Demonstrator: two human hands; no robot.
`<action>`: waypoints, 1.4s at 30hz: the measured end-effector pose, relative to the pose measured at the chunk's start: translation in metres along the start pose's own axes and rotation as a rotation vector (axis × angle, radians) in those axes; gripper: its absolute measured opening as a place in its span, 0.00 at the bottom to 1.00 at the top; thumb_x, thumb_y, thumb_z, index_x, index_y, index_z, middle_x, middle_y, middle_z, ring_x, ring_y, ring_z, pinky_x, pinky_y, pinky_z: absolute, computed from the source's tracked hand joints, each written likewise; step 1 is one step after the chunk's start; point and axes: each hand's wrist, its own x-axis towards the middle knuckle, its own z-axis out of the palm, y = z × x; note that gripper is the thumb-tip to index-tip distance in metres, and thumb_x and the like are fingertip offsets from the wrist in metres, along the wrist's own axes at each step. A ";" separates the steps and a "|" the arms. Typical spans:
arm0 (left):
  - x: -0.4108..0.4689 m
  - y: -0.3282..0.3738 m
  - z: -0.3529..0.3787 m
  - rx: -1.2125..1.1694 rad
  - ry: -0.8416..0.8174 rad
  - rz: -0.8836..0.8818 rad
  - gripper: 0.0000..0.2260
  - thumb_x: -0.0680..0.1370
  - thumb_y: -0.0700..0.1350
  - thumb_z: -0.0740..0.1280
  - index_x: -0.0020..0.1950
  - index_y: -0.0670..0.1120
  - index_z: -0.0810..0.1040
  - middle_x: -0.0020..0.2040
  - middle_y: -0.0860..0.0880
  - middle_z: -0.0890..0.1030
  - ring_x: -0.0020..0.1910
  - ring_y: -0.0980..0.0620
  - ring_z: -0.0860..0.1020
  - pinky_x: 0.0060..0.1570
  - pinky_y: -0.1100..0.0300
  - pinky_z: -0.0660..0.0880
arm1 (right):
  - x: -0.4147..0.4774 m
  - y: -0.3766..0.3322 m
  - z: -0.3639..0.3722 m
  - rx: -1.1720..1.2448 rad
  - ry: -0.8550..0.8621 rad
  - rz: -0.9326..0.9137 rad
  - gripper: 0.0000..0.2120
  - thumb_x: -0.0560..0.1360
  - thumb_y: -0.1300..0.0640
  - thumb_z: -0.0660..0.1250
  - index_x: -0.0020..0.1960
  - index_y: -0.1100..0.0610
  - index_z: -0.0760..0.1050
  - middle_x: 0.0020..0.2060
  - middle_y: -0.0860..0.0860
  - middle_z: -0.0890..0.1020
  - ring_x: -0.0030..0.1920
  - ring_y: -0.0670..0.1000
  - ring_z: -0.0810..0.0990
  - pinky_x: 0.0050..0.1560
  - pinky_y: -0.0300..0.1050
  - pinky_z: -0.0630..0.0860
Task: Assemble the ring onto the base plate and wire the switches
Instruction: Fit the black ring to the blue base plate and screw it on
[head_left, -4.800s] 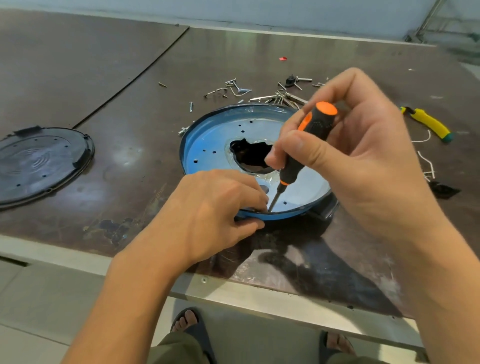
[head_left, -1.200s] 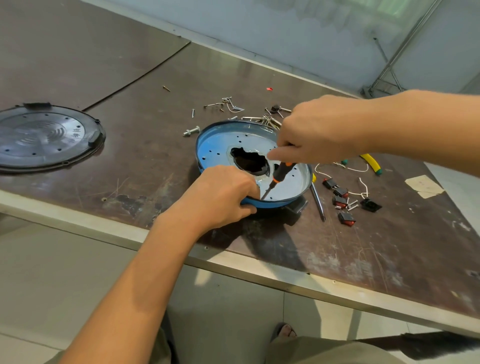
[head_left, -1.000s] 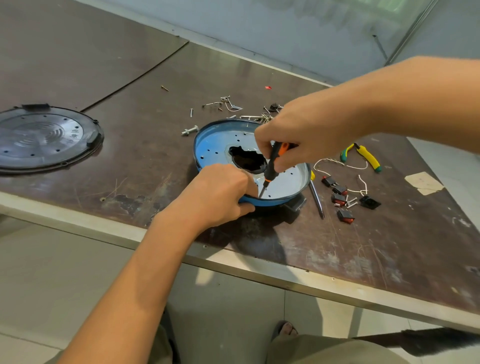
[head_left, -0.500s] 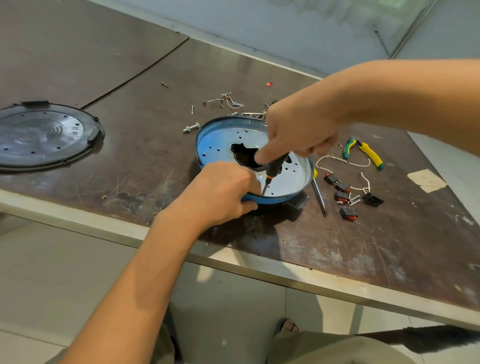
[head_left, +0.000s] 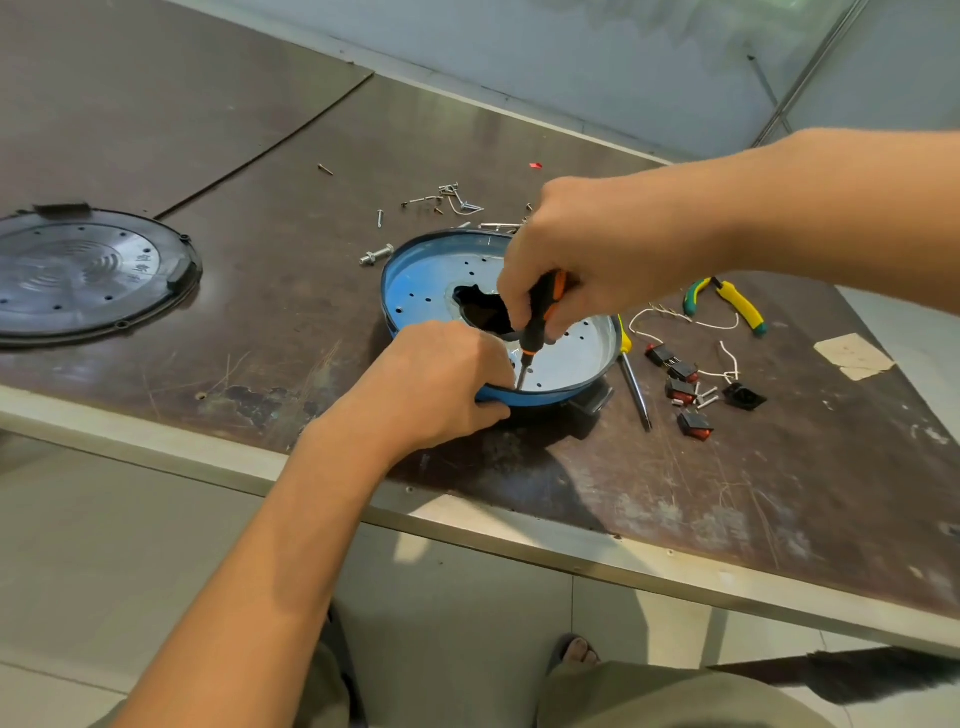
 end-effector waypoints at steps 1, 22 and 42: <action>0.000 0.000 0.000 0.001 0.007 0.001 0.13 0.75 0.54 0.71 0.57 0.52 0.84 0.54 0.55 0.83 0.52 0.52 0.81 0.51 0.52 0.80 | 0.000 -0.001 0.002 0.054 0.043 0.046 0.04 0.73 0.51 0.75 0.47 0.47 0.82 0.36 0.36 0.80 0.35 0.34 0.79 0.39 0.25 0.71; 0.000 0.003 -0.001 -0.013 0.004 0.015 0.09 0.74 0.53 0.71 0.52 0.53 0.86 0.49 0.58 0.83 0.47 0.55 0.80 0.44 0.55 0.80 | -0.021 -0.017 0.089 0.445 0.727 0.559 0.10 0.80 0.49 0.67 0.56 0.48 0.67 0.45 0.45 0.68 0.41 0.36 0.71 0.43 0.26 0.65; 0.000 0.001 0.000 0.004 -0.017 -0.012 0.09 0.73 0.55 0.66 0.46 0.54 0.84 0.47 0.59 0.82 0.46 0.56 0.80 0.40 0.53 0.79 | 0.017 -0.039 0.119 1.189 1.564 0.247 0.09 0.77 0.63 0.71 0.54 0.57 0.74 0.43 0.47 0.77 0.43 0.49 0.77 0.44 0.50 0.79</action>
